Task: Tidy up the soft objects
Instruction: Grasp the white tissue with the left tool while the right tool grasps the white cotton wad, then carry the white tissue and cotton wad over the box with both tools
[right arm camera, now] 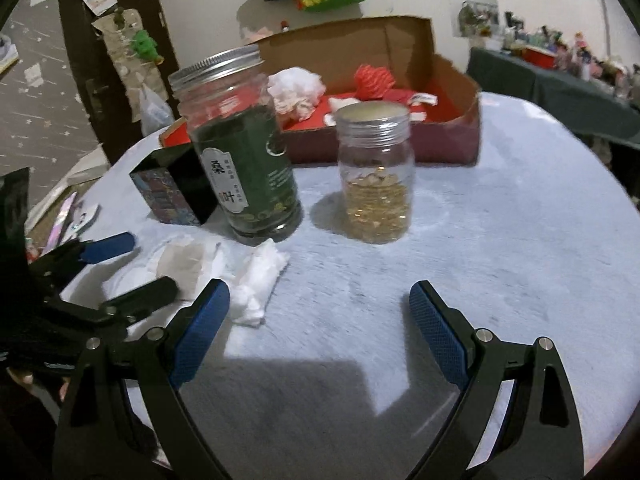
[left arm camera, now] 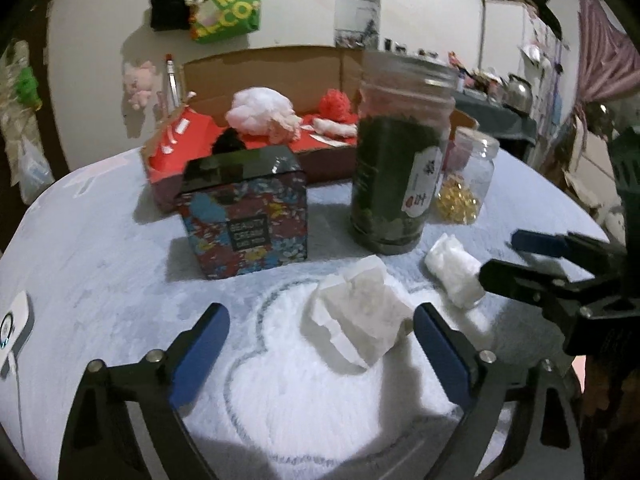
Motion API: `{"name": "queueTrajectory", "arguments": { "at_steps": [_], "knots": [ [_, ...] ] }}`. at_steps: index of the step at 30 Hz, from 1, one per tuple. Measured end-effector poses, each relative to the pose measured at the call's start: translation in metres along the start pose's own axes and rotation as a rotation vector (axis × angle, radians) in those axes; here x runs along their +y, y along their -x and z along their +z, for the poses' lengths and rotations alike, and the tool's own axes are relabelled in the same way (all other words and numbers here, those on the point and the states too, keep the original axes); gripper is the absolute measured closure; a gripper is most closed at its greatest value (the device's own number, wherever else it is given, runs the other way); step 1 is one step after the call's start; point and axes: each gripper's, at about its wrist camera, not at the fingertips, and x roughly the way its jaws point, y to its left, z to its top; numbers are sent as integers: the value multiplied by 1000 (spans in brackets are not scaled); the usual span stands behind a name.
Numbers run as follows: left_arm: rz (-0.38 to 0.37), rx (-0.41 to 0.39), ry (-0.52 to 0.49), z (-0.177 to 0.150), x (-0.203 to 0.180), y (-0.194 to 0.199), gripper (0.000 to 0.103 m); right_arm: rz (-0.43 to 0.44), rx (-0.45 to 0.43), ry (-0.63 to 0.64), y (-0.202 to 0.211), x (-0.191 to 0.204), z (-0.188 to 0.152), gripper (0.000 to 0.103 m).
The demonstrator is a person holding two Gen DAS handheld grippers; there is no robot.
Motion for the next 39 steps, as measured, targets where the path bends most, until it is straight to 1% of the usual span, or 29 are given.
{"name": "queueTrajectory", "arguments": {
  "at_steps": [2, 4, 5, 6, 7, 8, 9, 10, 11, 13, 14, 15, 16, 18, 19, 21, 23, 25, 28, 30, 39],
  "knots": [
    [-21, 22, -11, 2, 0, -5, 15, 22, 14, 9, -5, 1, 2, 11],
    [-47, 33, -19, 3, 0, -8, 19, 42, 25, 20, -8, 3, 5, 15],
    [-55, 34, -24, 3, -1, -8, 21, 52, 33, 22, -10, 4, 5, 18],
    [-65, 37, -28, 5, -2, -8, 25, 63, 39, 26, -12, 5, 6, 22],
    [-76, 41, -33, 5, -2, -9, 27, 80, 48, 28, -14, 7, 6, 23],
    [-90, 46, -39, 6, -3, -10, 31, 84, 51, 31, -15, 8, 7, 23],
    [-104, 47, -43, 6, -4, -10, 38, 88, 51, 37, -15, 9, 7, 26],
    [-118, 49, -48, 7, -5, -11, 42, 100, 54, 46, -16, 11, 8, 31],
    [-135, 50, -53, 7, -7, -10, 48, 108, 57, 52, -17, 12, 8, 41],
    [-160, 48, -58, 8, -9, -10, 60, 119, 66, 65, -18, 16, 7, 43],
    [-173, 49, -59, 8, -10, -10, 63, 120, 66, 75, -19, 17, 7, 48],
    [-184, 50, -58, 8, -10, -10, 69, 126, 66, 85, -19, 20, 7, 56],
    [-199, 50, -55, 7, -11, -10, 76, 140, 70, 89, -19, 20, 6, 60],
    [-223, 56, -47, 9, -12, -11, 87, 175, 76, 95, -19, 23, 4, 78],
    [-230, 59, -44, 10, -12, -11, 89, 187, 79, 99, -19, 25, 3, 81],
    [-224, 60, -50, 12, -15, -9, 90, 208, 76, 88, -16, 23, 3, 91],
    [-230, 61, -46, 15, -16, -6, 90, 226, 65, 64, -10, 20, 5, 91],
    [-246, 63, -38, 18, -15, -4, 90, 198, 45, 75, -1, 19, 8, 91],
    [-264, 51, -41, 23, -17, 0, 90, 210, 29, 64, 10, 15, 14, 91],
    [-278, 42, -44, 28, -18, 2, 90, 196, 21, 68, 13, 14, 18, 91],
    [-293, 35, -53, 38, -22, 2, 90, 208, 35, 50, 14, 7, 24, 91]
  ]
}}
